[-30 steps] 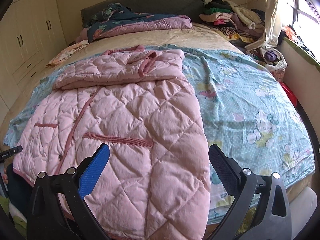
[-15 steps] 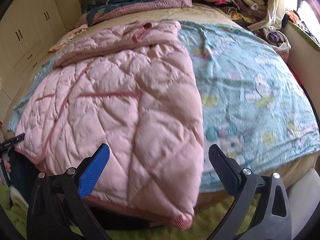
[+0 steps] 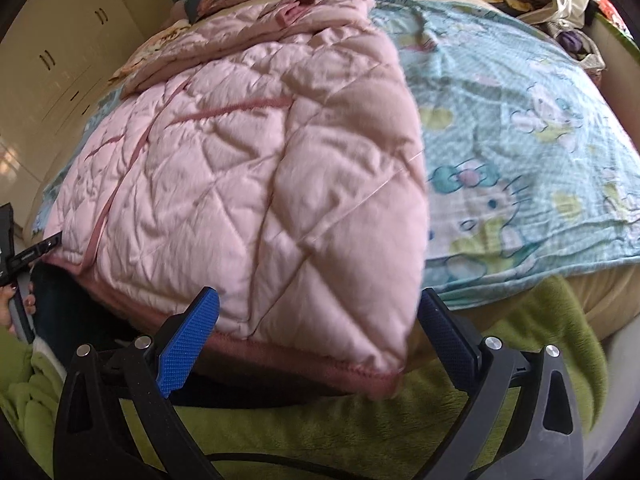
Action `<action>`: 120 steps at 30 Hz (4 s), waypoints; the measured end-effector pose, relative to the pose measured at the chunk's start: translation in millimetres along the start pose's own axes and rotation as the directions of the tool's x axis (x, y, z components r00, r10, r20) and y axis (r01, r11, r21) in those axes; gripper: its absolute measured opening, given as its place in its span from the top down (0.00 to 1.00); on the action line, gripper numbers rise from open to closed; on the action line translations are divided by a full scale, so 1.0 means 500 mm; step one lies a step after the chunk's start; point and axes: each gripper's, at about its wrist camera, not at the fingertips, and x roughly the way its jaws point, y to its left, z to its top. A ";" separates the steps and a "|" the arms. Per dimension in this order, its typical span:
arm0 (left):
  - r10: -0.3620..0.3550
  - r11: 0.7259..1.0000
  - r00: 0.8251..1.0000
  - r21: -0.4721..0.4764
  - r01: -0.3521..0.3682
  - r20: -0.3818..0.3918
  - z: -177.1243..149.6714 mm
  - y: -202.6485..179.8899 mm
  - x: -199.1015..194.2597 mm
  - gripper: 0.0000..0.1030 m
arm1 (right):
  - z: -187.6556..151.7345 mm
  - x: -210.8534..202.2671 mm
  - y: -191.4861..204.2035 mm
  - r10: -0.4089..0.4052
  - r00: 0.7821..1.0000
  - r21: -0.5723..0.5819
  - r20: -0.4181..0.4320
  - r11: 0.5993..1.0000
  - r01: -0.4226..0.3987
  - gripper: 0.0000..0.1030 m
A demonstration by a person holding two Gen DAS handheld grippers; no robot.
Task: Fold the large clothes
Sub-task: 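Grasp the jacket hem edge with both grippers, then lift the hem with both grippers and carry it toward the collar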
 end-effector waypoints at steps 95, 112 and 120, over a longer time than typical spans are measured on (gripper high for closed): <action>-0.027 1.000 0.839 0.015 0.022 0.543 0.468 -0.126 -0.233 0.91 | 0.422 -0.302 0.019 0.124 0.781 0.037 0.612 0.982 -0.185 0.86; 0.042 0.997 0.849 0.028 -0.067 0.527 0.535 -0.143 -0.174 0.91 | 0.508 -0.243 -0.014 0.087 0.803 0.096 0.589 0.980 -0.177 0.86; 0.063 0.996 0.856 0.026 -0.089 0.514 0.566 -0.145 -0.152 0.91 | 0.571 -0.218 -0.020 0.082 0.822 0.112 0.564 0.978 -0.175 0.86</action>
